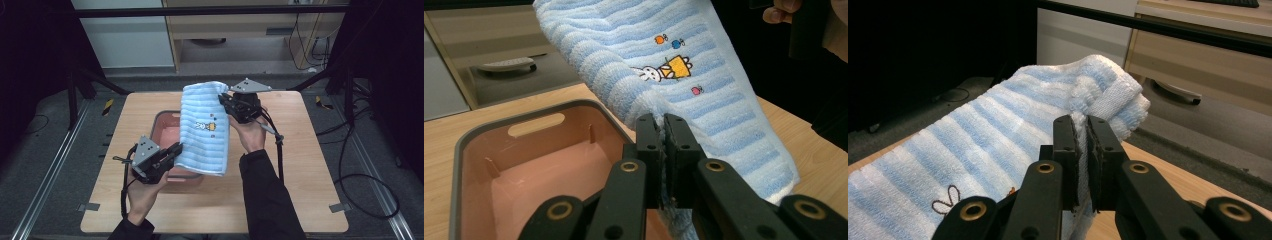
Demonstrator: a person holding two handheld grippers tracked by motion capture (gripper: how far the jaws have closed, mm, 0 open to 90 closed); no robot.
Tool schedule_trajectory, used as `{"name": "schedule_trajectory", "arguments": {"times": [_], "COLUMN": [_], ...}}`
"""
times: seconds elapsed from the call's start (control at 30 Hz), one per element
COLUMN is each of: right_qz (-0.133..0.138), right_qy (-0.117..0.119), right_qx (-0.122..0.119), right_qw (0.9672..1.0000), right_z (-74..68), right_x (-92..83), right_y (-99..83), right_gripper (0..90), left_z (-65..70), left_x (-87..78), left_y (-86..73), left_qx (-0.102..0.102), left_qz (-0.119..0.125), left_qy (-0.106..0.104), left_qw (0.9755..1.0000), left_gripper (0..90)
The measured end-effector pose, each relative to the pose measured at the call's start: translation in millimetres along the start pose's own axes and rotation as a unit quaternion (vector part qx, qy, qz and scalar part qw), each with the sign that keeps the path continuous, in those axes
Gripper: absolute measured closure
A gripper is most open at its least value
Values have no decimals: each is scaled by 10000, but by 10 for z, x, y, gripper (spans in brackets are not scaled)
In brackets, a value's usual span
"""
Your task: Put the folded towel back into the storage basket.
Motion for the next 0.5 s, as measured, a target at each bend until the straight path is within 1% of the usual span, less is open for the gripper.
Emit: {"name": "schedule_trajectory", "arguments": {"times": [0.17, 0.33, 0.5], "right_qz": [21, 22, 28], "right_qy": [59, 121, 186], "right_qx": [-48, -126, -113], "right_qw": [10000, 9998, 9998], "right_z": [-80, -163, -237], "right_x": [65, 155, 263], "right_y": [81, 159, 215], "right_gripper": [843, 843, 843], "left_z": [-70, -174, -291], "left_x": [-47, -107, -168], "left_y": [-9, -19, -47], "left_qx": [-29, -112, -162], "left_qz": [17, 45, 45], "left_qy": [55, 143, 237], "left_qw": [10000, 9998, 9996], "left_gripper": [860, 860, 859]}}
Point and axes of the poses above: each handheld gripper's, and its own axes: x roughly forward along the jaws, y roughly out of its top, z roughly to its right, the point moved 1 cm from there along x, roughly forward along the jaws, and after that the axes turned 6 degrees about -z, right-handed, at the moved point
